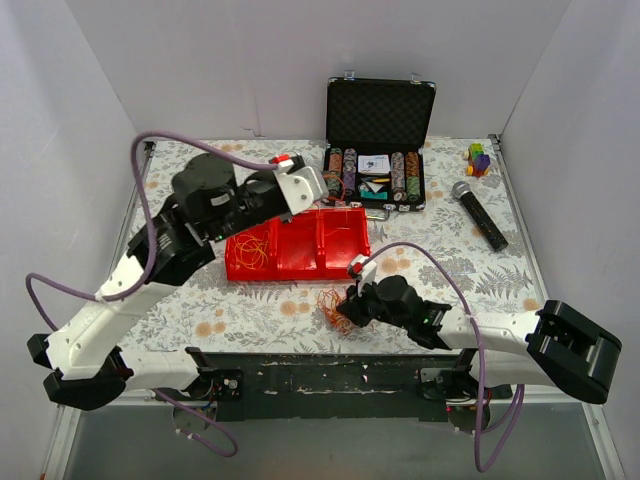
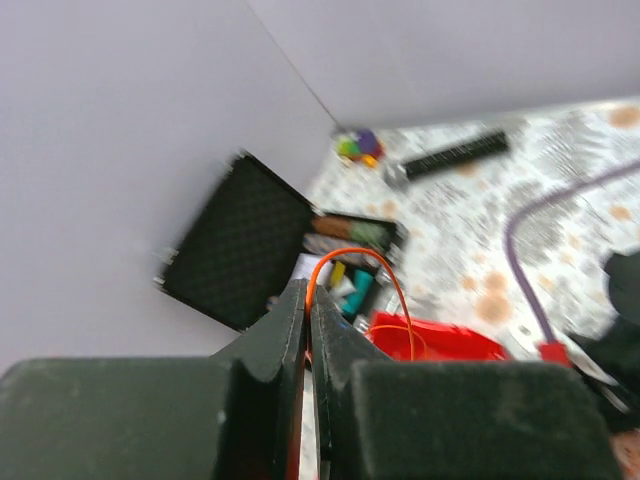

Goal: Untangle the cables

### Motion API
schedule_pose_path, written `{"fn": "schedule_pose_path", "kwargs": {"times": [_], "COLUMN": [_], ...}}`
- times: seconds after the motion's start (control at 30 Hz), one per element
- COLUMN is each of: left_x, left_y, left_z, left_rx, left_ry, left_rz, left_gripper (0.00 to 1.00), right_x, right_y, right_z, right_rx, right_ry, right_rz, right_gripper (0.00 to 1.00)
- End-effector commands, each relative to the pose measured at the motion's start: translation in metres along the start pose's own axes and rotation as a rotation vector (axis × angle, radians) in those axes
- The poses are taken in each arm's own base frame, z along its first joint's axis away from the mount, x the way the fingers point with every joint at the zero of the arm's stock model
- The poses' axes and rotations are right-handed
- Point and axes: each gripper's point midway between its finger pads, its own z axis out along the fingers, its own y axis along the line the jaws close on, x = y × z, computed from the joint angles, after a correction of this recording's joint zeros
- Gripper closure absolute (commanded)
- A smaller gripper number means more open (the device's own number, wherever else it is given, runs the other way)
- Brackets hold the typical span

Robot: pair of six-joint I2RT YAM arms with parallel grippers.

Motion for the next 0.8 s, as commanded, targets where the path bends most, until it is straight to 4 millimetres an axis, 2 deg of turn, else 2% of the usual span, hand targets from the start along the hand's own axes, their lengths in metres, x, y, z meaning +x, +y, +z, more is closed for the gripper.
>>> {"fn": "schedule_pose_path", "kwargs": {"times": [0.0, 0.13, 0.2, 0.33, 0.57, 0.77], "left_x": [-0.058, -0.075, -0.070, -0.052, -0.003, 0.028], "left_y": [0.057, 0.077, 0.083, 0.068, 0.047, 0.041], "left_z": [-0.031, -0.038, -0.040, -0.036, -0.024, -0.021], "left_rx": [-0.217, -0.315, -0.360, -0.331, -0.331, -0.392], "left_ry": [-0.125, -0.179, -0.164, -0.155, -0.105, -0.091], "left_rz": [0.158, 0.204, 0.200, 0.184, 0.148, 0.108], "left_gripper": [1.00, 1.00, 1.00, 1.00, 1.00, 1.00], "right_x": [0.025, 0.025, 0.025, 0.022, 0.023, 0.025], "right_y": [-0.010, -0.011, -0.013, -0.015, -0.021, -0.024], "right_z": [-0.004, -0.004, -0.005, -0.010, -0.022, -0.035], "right_rx": [0.041, 0.050, 0.062, 0.079, 0.111, 0.126], "right_ry": [0.067, 0.076, 0.078, 0.064, 0.052, 0.035], "right_rz": [0.012, 0.013, 0.016, 0.024, 0.040, 0.056], "right_gripper": [0.80, 0.80, 0.80, 0.80, 0.80, 0.80]}}
